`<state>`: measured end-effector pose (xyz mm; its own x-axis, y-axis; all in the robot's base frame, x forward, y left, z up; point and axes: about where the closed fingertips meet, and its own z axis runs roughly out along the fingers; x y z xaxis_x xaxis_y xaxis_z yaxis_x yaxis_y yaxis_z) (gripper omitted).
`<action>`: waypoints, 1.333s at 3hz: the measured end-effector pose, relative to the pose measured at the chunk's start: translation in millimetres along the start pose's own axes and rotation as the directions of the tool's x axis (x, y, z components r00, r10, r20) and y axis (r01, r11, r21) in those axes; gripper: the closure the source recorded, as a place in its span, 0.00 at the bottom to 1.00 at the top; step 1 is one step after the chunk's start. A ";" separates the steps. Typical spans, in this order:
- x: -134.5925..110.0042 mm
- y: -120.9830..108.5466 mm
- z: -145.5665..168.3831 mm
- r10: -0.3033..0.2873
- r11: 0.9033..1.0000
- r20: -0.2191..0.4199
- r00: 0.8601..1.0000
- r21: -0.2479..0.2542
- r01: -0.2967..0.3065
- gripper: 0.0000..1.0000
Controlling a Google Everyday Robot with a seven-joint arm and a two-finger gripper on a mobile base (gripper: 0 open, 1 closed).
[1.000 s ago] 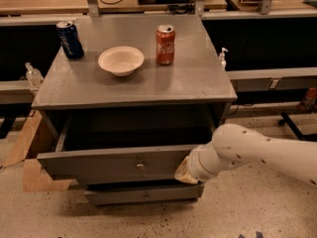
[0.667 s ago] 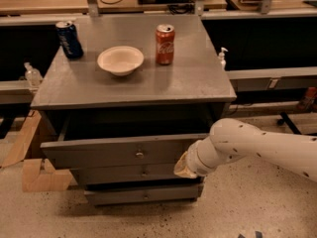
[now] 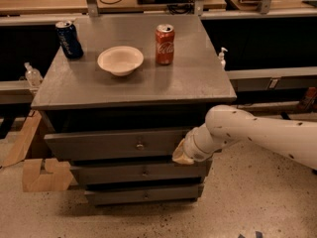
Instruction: Close top drawer
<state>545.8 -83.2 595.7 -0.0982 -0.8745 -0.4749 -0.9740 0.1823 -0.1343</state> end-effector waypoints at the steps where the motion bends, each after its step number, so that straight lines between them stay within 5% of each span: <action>1: 0.3 -31.3 -10.5 -0.014 0.998 0.010 1.000 0.057 0.013 1.00; 4: 4.4 -45.0 -0.5 0.027 0.997 -0.038 0.999 0.077 -0.024 1.00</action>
Offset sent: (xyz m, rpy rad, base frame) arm 0.0413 -0.0188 0.0212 0.0024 -0.0894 -0.0273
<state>589.1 -95.5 600.1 -0.1316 -0.8858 -0.4451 -0.9528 0.2369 -0.1897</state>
